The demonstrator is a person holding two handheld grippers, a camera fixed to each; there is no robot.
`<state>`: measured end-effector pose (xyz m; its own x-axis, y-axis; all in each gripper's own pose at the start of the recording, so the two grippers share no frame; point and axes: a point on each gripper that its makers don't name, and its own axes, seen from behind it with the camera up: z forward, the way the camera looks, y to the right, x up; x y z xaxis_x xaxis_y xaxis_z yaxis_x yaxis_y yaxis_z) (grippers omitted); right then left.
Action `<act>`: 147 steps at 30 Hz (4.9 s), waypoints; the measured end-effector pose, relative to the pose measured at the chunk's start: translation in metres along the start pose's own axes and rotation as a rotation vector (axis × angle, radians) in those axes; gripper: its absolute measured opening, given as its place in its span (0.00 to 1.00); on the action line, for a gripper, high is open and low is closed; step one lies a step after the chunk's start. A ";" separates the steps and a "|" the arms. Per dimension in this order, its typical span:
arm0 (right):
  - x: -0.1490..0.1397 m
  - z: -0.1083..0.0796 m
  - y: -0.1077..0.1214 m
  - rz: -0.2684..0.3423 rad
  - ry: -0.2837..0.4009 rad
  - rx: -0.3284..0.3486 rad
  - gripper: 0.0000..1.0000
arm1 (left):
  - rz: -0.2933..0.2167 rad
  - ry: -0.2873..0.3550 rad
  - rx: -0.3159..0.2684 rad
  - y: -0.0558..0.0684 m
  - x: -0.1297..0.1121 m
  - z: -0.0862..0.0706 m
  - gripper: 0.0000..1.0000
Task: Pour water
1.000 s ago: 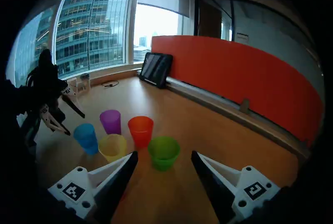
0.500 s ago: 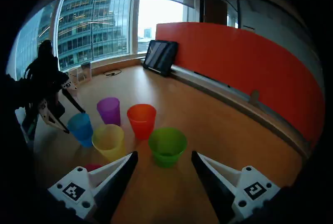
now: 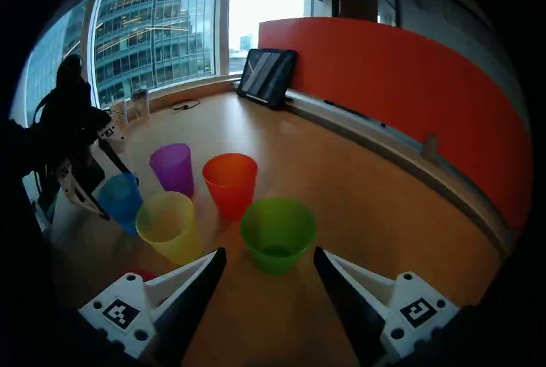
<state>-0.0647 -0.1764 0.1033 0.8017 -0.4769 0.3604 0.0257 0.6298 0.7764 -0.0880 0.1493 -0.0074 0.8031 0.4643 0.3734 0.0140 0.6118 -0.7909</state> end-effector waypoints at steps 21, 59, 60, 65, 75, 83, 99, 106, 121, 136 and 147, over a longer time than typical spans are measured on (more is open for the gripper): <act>-0.007 0.029 0.003 0.005 -0.038 0.000 1.00 | 0.008 0.006 -0.009 0.004 0.001 0.011 0.88; 0.010 0.033 0.010 0.047 0.005 -0.030 0.89 | 0.007 0.039 0.003 0.008 0.016 0.003 0.85; 0.012 0.030 0.010 0.046 0.009 -0.033 0.89 | 0.008 0.044 0.006 0.008 0.018 0.002 0.85; 0.024 0.013 0.009 0.035 0.034 -0.047 0.89 | 0.012 0.074 0.017 0.011 0.029 -0.008 0.85; 0.051 -0.026 0.001 0.025 0.106 -0.076 0.89 | 0.014 0.155 0.063 0.010 0.063 -0.031 0.86; 0.073 -0.057 -0.006 0.021 0.177 -0.099 0.89 | 0.017 0.233 0.095 0.007 0.093 -0.049 0.86; 0.110 -0.102 -0.021 0.000 0.324 -0.150 0.89 | -0.006 0.368 0.131 -0.004 0.138 -0.078 0.85; 0.123 -0.117 -0.027 -0.006 0.389 -0.170 0.89 | -0.012 0.419 0.141 -0.009 0.155 -0.089 0.85; 0.151 -0.143 -0.036 0.001 0.513 -0.195 0.90 | -0.017 0.504 0.146 -0.015 0.185 -0.098 0.85; 0.157 -0.159 -0.040 0.013 0.566 -0.194 0.90 | 0.020 0.547 0.146 -0.018 0.209 -0.103 0.86; 0.158 -0.163 -0.051 0.006 0.584 -0.163 0.89 | 0.066 0.555 0.165 -0.020 0.225 -0.109 0.85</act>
<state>0.1584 -0.1838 0.0367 0.9961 -0.0866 -0.0144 0.0739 0.7391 0.6696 0.1570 0.1717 0.0400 0.9918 0.1266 -0.0190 -0.1034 0.7053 -0.7013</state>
